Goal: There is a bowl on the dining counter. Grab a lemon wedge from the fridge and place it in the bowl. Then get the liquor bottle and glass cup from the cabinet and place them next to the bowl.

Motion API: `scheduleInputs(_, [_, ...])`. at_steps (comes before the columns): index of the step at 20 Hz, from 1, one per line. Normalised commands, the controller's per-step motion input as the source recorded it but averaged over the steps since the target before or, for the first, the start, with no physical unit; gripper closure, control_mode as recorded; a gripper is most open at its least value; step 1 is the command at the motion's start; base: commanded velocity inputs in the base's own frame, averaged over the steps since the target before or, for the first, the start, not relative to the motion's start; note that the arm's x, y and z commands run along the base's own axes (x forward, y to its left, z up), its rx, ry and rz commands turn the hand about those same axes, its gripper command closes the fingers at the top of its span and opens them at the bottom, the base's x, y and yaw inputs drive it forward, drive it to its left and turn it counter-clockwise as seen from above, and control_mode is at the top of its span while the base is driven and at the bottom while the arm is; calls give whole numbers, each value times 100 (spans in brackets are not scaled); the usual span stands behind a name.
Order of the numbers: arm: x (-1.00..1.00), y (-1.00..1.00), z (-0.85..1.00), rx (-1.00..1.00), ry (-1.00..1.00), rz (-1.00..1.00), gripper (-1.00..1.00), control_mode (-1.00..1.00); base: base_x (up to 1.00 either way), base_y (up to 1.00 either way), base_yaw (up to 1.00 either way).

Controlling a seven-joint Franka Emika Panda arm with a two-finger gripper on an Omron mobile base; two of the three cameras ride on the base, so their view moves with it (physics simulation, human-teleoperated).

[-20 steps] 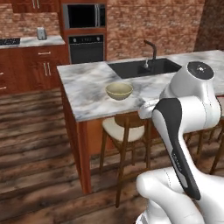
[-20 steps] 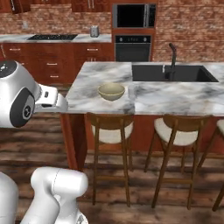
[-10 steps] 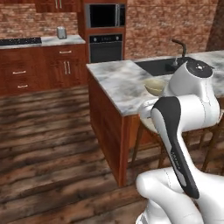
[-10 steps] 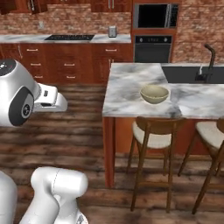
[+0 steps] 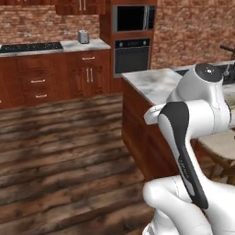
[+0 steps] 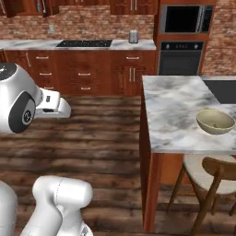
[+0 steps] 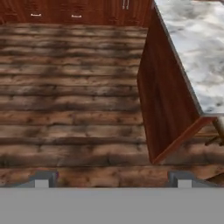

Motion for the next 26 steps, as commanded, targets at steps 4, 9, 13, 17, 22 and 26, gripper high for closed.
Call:
scheduleInputs(4, [0,0,0,0,0,0,-100,100,100,89,-5])
scheduleInputs(9, [0,0,0,0,0,0,-100,100,100,76,-6])
scheduleInputs(13, [0,0,0,0,0,0,-100,100,100,46,-5])
scheduleInputs(17, [0,0,0,0,0,0,-100,100,100,26,-3])
scheduleInputs(22, [0,0,0,0,0,0,-100,100,100,13,0])
scheduleInputs(26, [0,0,0,0,0,0,-100,100,100,20,0])
